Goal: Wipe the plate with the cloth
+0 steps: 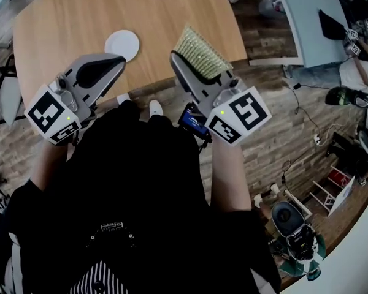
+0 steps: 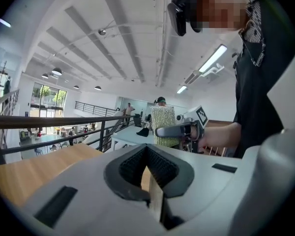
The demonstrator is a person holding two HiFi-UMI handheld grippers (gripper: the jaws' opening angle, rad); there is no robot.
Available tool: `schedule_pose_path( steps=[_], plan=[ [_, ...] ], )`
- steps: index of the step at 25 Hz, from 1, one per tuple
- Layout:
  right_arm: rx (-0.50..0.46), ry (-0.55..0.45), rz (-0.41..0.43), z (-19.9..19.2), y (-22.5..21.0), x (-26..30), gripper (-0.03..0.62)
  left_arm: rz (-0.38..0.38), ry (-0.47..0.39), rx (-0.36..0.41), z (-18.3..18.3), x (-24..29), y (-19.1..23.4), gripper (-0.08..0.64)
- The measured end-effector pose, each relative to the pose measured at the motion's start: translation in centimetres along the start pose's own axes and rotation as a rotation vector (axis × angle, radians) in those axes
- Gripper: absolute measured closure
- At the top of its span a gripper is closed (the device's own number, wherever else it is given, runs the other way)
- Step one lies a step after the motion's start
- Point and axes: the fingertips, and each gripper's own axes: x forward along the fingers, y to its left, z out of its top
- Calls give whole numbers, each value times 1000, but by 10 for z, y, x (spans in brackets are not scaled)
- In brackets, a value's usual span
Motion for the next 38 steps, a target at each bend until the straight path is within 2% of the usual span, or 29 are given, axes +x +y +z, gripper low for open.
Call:
schedule_pose_path(
  steps=[5,11,19,23,29,32,38],
  plan=[
    [-27,2,2,15,87,78,545,43,-51,-39,-7,-126,47,566],
    [-57,32,-12,23,111,143,545,76,-91,-106,-22,-183,99,566],
    [-42,105,14,29,98,192,545,108,-63,-154,-32,-194,146,566],
    [-72,146,55,30,76,213,545,139,71,-163,-55,-184,163,566],
    [-80,184,160,35,60,259,545,243,40,-237,-44,-203,188,566],
    [-84,193,192,30,46,304,545,255,62,-250,-55,-204,222,566],
    [-60,227,235,11,28,332,545,302,114,-308,-84,-198,234,566]
  ],
)
